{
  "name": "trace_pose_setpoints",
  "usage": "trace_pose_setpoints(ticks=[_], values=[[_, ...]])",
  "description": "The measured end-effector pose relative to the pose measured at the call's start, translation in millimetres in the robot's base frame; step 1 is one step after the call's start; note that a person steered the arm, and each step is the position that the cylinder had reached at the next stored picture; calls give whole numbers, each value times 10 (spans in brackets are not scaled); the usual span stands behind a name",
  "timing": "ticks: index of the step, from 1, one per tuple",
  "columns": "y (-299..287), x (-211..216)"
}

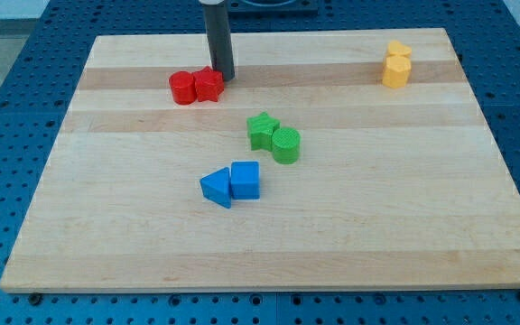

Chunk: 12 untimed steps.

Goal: Push yellow hexagon towards green blocks

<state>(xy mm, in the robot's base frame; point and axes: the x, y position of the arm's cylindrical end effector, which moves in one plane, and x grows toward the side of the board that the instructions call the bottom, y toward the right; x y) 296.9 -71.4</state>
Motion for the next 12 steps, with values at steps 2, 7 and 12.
trace_pose_setpoints(ticks=[2, 7, 12], values=[[1133, 355], [3393, 276], [1805, 101]])
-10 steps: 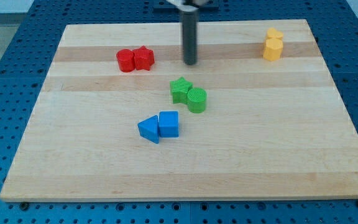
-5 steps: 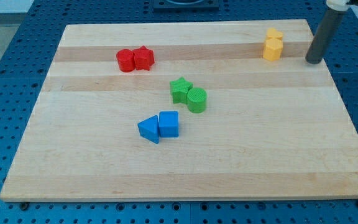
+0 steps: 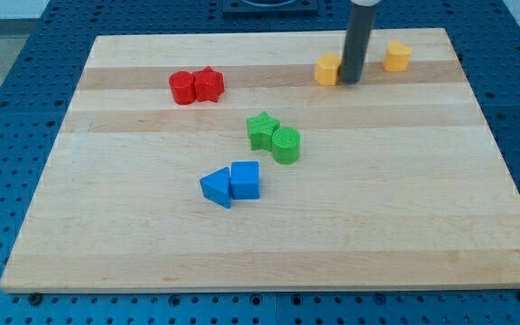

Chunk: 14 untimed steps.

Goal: Push yellow hexagon towards green blocks

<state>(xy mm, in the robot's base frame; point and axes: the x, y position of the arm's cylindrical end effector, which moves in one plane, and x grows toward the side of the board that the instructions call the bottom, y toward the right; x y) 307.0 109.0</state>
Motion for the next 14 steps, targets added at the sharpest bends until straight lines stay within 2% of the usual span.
trace_pose_setpoints(ticks=[1, 3, 4, 5, 6, 8, 9, 10, 12, 13, 14], values=[[-1, -74], [-67, -500], [-402, -539], [-895, -349], [-1116, -160], [-807, -376], [-651, -254], [-793, 83], [-786, 188], [-279, 27], [41, 73]])
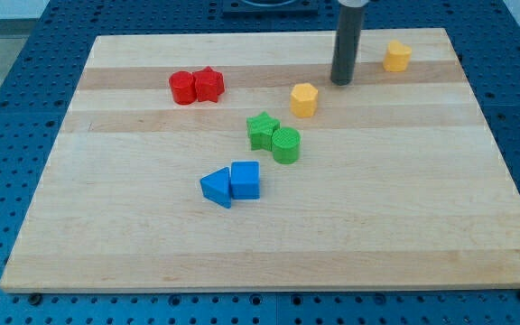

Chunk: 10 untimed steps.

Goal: Push yellow hexagon towards green blocks

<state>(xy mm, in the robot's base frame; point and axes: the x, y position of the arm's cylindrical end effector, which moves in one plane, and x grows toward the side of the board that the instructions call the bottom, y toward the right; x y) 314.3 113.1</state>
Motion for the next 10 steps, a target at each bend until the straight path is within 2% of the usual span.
trace_pose_setpoints(ticks=[2, 6, 10], values=[[-28, 382], [-826, 383], [-677, 228]])
